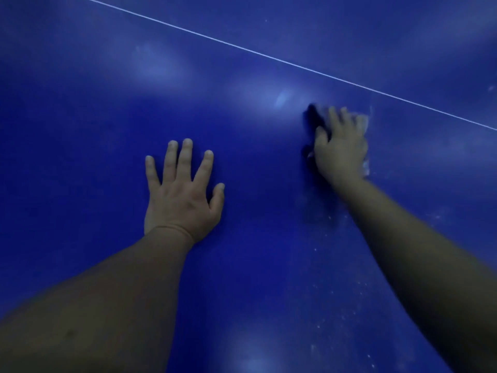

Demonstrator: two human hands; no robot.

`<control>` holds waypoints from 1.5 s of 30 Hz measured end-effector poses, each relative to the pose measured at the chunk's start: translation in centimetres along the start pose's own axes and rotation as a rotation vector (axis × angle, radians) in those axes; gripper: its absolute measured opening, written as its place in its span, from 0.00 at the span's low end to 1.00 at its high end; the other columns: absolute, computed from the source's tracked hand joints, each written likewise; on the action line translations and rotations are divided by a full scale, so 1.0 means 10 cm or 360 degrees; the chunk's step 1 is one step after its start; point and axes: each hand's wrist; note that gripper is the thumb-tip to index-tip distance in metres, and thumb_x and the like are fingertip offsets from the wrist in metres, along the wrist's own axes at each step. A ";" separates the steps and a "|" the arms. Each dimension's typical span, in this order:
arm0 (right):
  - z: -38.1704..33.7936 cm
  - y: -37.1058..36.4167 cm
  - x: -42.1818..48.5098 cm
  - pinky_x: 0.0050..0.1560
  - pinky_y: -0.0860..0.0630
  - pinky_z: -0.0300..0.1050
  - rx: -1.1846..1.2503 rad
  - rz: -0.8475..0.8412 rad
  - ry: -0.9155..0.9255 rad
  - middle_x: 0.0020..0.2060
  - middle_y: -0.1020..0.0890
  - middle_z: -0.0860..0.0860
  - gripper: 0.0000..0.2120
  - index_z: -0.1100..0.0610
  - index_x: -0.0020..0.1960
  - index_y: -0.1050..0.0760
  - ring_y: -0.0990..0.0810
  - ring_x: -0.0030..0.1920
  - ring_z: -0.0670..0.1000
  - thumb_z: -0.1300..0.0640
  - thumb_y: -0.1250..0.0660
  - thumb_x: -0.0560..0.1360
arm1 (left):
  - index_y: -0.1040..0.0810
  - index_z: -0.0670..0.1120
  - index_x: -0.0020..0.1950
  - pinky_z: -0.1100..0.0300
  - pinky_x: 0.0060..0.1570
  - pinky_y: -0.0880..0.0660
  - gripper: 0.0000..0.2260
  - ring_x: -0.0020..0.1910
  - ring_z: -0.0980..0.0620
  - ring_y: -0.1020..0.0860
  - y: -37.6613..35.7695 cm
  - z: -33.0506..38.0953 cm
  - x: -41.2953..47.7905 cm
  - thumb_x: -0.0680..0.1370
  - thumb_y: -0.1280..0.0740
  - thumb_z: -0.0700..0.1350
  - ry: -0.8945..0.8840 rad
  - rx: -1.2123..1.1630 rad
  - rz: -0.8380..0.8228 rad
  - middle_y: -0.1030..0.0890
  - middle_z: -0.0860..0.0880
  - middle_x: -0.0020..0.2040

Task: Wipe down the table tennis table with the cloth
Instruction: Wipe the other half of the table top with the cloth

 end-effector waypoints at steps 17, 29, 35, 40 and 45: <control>0.40 -0.11 -1.15 0.74 0.40 0.63 -0.0042 -0.0127 0.0600 0.78 0.36 0.49 0.27 0.47 0.77 0.34 0.44 0.79 0.58 0.47 0.41 0.79 | 0.28 0.44 0.74 0.34 0.74 0.48 0.26 0.74 0.36 0.34 0.11 0.11 -0.06 0.81 0.48 0.54 -0.0468 0.0179 0.0134 0.31 0.38 0.75; 0.34 -0.01 -0.55 0.76 0.48 0.64 -0.0083 -0.0353 0.0706 0.80 0.43 0.46 0.27 0.42 0.80 0.41 0.53 0.81 0.56 0.40 0.45 0.82 | 0.38 0.49 0.80 0.37 0.76 0.50 0.29 0.81 0.43 0.46 -0.19 0.67 -1.55 0.81 0.50 0.59 -0.0088 0.0019 -0.0076 0.41 0.44 0.81; 0.78 -0.08 -2.21 0.72 0.39 0.66 -0.0036 -0.0243 0.1016 0.78 0.34 0.49 0.25 0.45 0.76 0.32 0.43 0.79 0.58 0.44 0.40 0.80 | 0.37 0.49 0.80 0.36 0.76 0.52 0.28 0.81 0.43 0.48 -0.27 0.64 -1.55 0.81 0.48 0.57 -0.0091 0.0022 -0.0052 0.42 0.44 0.81; 1.15 0.07 -2.00 0.68 0.32 0.68 -0.0173 -0.0460 0.1499 0.75 0.29 0.50 0.26 0.47 0.73 0.26 0.36 0.77 0.61 0.43 0.40 0.76 | 0.35 0.49 0.79 0.35 0.75 0.50 0.27 0.80 0.42 0.46 -0.24 0.67 -1.54 0.81 0.48 0.56 -0.0090 0.0019 -0.0059 0.40 0.44 0.81; 0.55 -0.03 -0.83 0.74 0.43 0.65 -0.0151 -0.0269 0.0886 0.79 0.38 0.49 0.26 0.45 0.78 0.36 0.47 0.80 0.60 0.42 0.41 0.82 | 0.38 0.50 0.80 0.34 0.75 0.49 0.27 0.81 0.43 0.47 -0.24 0.65 -1.54 0.81 0.48 0.56 -0.0069 0.0022 -0.0075 0.41 0.45 0.81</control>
Point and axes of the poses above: each hand's wrist, its own x-axis towards the middle knuckle, its own y-axis out of the back of the hand, z = x × y
